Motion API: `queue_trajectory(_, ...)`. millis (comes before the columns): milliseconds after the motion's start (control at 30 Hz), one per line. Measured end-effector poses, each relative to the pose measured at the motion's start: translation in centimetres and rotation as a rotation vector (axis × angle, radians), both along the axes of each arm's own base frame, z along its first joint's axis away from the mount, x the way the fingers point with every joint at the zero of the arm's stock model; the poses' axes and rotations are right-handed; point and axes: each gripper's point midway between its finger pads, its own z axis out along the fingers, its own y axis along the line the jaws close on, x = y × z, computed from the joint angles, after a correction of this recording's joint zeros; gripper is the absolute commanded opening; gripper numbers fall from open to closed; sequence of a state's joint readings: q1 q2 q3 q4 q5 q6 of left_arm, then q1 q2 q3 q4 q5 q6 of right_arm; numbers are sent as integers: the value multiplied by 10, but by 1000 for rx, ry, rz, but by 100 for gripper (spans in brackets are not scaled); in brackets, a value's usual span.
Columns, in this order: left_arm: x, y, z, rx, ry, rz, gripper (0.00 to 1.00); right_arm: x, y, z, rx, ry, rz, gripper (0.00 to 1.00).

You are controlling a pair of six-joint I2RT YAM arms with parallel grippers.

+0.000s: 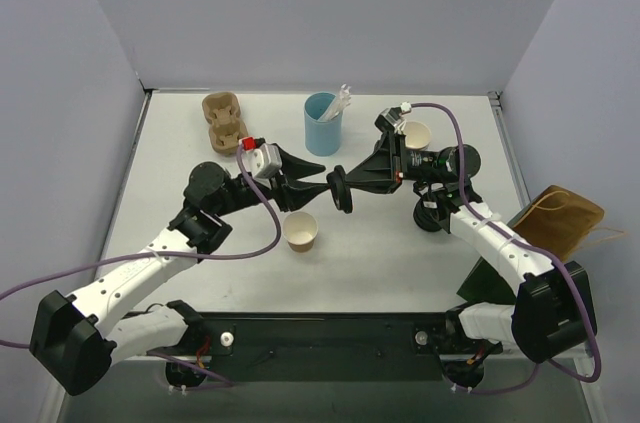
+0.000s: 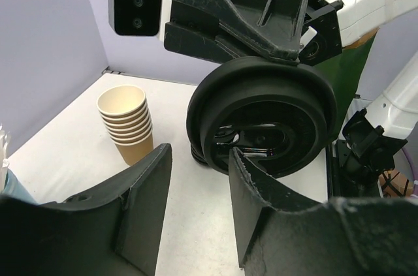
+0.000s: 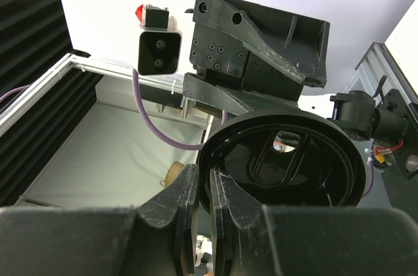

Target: Pack the takeout coffee

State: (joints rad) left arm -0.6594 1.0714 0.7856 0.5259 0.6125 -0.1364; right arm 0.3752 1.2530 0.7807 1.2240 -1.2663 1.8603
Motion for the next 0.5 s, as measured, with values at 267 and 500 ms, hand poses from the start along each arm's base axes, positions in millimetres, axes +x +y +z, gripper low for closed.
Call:
queue_trajectory(267, 0, -7, 2, -20, 11, -31, 42, -2, 1, 0, -2, -1, 9, 9)
queue_trajectory(500, -3, -10, 6, -40, 14, -54, 27, -3, 1, 0, -4, 4, 16, 9)
